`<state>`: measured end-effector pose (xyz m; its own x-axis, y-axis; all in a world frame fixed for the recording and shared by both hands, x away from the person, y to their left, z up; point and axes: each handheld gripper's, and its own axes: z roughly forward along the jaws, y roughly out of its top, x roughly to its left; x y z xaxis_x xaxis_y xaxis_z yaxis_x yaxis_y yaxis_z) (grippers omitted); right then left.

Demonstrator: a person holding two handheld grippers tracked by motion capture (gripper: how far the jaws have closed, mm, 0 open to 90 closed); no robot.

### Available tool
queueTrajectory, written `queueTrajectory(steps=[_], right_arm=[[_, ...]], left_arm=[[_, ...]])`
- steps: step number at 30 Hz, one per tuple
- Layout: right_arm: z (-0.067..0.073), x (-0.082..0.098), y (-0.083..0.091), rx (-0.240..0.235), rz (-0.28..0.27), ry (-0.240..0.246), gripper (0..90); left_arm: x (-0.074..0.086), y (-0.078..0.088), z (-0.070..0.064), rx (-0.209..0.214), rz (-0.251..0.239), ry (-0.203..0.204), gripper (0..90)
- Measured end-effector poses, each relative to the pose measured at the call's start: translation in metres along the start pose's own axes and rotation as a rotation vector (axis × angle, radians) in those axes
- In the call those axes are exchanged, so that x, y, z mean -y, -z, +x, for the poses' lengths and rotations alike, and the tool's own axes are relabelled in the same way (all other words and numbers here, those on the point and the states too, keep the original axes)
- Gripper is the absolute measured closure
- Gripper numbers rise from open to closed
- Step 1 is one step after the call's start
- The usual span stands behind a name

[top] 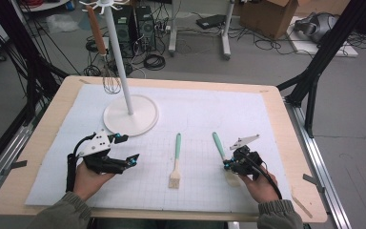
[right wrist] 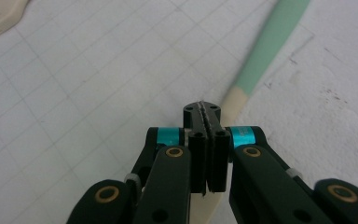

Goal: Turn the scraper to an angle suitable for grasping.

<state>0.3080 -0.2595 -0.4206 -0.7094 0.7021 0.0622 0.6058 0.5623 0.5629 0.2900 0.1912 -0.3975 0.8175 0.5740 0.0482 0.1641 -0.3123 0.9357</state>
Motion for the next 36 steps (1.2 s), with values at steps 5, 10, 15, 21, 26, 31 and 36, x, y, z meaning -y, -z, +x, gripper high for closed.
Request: queueTrajectory(steps=[5,10,15,21,26,31,36], right_arm=[[-0.009,-0.009,0.001,-0.017,-0.074,-0.039,89.1],[-0.028,-0.023,-0.006,0.048,-0.114,-0.116,89.0],[-0.043,-0.024,-0.017,0.064,-0.114,-0.194,87.4],[-0.048,-0.028,-0.031,0.053,-0.100,-0.202,87.3],[-0.045,-0.033,-0.035,0.041,-0.103,-0.185,88.5],[-0.039,-0.037,-0.040,0.012,-0.108,-0.154,88.8],[-0.032,-0.041,-0.043,-0.014,-0.106,-0.125,88.8]], left_arm=[[0.000,0.001,0.000,-0.003,-0.002,0.000,22.7],[0.000,0.001,0.000,-0.004,-0.003,0.000,22.7],[0.000,0.000,0.000,-0.001,-0.001,-0.002,22.7],[0.000,0.000,0.000,-0.002,-0.001,0.001,22.7],[0.000,0.001,0.000,-0.003,-0.001,-0.002,22.7],[0.000,0.001,0.000,-0.002,-0.001,0.000,22.7],[0.000,0.002,0.000,-0.007,0.000,0.002,22.7]])
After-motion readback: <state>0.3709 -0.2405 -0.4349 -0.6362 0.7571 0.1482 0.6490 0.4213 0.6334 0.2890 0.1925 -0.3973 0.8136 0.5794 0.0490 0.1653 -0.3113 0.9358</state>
